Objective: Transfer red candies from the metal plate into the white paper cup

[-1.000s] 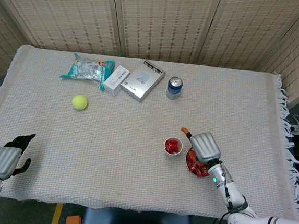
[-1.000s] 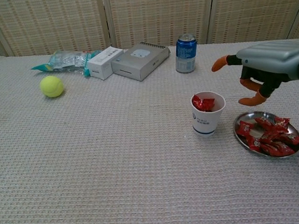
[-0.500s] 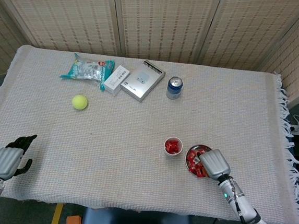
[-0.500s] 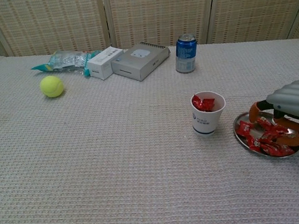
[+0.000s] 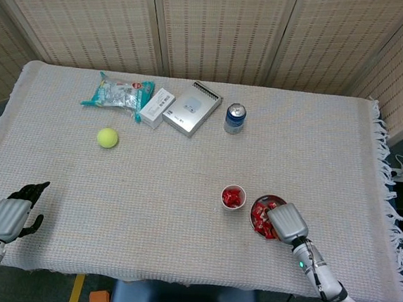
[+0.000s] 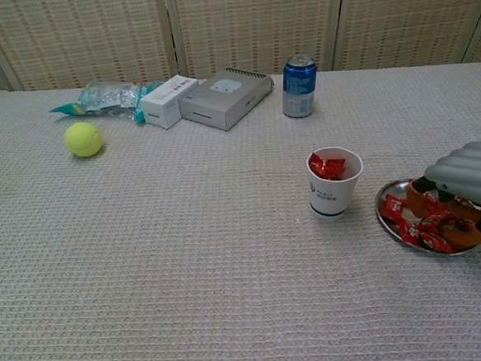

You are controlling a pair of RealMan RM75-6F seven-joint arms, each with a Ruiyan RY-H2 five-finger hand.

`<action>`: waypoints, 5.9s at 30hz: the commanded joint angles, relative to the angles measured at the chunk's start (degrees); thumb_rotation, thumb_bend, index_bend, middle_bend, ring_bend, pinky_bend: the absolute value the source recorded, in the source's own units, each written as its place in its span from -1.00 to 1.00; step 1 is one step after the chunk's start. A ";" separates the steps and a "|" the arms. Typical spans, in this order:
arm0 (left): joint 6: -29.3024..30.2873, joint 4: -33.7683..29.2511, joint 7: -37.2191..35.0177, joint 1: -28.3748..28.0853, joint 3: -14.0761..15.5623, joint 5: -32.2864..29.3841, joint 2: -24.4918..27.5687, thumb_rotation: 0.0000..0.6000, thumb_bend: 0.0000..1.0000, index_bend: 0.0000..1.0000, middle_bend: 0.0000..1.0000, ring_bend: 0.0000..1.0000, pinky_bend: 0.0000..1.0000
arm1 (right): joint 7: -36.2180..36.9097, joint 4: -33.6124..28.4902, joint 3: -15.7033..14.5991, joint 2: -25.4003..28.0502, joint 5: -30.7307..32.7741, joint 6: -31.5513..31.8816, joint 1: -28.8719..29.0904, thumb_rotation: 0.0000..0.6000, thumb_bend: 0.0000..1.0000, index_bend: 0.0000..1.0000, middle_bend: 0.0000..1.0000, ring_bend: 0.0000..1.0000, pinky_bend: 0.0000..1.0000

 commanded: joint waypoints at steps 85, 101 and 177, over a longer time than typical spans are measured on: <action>0.01 -0.08 0.37 0.06 0.07 -0.08 -0.12 1.00 -0.05 -1.00 -0.79 -0.81 -0.47 | 4.08 -2.41 -1.70 4.35 -2.38 0.60 -2.48 1.00 -0.52 -0.28 0.69 0.77 1.00; 0.10 0.00 -0.09 0.08 0.08 0.10 0.02 1.00 -0.06 -1.00 -0.79 -0.81 -0.47 | 1.84 -0.47 0.57 1.88 0.29 -1.63 -1.92 1.00 -0.52 -0.16 0.69 0.77 1.00; 2.79 0.05 -1.90 1.02 -0.11 1.55 0.50 1.00 -0.05 -1.00 -0.91 -0.80 -0.45 | 5.63 -3.36 -2.25 3.33 -12.46 31.66 -11.18 1.00 -0.53 -0.84 -0.22 -0.19 0.44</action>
